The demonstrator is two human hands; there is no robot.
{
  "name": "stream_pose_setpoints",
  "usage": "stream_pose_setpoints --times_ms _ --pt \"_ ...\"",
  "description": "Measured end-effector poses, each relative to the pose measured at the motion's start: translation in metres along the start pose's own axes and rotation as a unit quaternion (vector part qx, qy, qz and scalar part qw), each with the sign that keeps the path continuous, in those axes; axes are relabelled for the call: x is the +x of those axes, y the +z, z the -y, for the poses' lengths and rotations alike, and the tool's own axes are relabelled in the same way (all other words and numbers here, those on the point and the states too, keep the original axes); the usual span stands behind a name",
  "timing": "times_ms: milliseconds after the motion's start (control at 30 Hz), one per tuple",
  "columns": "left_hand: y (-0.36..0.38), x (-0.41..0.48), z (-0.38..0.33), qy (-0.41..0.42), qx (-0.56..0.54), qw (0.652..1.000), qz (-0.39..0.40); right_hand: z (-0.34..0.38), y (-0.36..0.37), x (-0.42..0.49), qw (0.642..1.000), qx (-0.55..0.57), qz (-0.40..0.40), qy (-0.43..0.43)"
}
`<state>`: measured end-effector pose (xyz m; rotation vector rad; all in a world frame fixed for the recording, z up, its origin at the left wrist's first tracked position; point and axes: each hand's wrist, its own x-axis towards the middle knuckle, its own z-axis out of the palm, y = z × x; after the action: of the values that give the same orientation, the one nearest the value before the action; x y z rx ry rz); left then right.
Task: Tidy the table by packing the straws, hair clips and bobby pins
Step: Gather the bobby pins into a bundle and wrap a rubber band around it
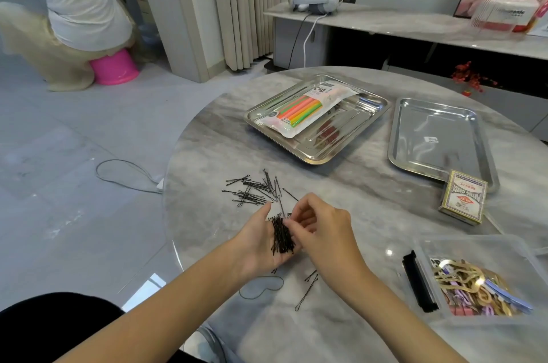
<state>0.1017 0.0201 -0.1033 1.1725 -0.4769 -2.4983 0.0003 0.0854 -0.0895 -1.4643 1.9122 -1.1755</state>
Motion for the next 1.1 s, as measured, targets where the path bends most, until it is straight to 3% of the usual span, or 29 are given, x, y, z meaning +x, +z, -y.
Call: stream_pose_setpoints --times_ms 100,167,267,467,600,1100 --pt "-0.002 0.002 -0.003 0.01 -0.039 0.999 -0.035 -0.016 0.001 0.014 0.997 -0.039 -0.051 -0.042" --pt "-0.007 0.003 -0.006 0.029 -0.065 0.996 -0.061 -0.032 0.006 0.028 0.995 -0.083 -0.058 0.0" --pt "-0.013 0.002 -0.014 0.059 -0.092 0.991 -0.073 -0.047 0.017 0.044 0.993 -0.098 -0.03 0.062" --pt "-0.026 -0.001 -0.035 0.137 -0.098 0.98 -0.105 -0.031 0.049 0.068 0.986 -0.137 0.072 0.055" --pt "-0.033 -0.002 -0.047 0.178 -0.137 0.967 -0.123 -0.022 0.075 0.083 0.979 -0.179 0.099 0.023" --pt "-0.045 0.006 -0.047 0.146 -0.156 0.963 -0.164 -0.019 0.096 0.108 0.972 -0.201 0.115 -0.033"
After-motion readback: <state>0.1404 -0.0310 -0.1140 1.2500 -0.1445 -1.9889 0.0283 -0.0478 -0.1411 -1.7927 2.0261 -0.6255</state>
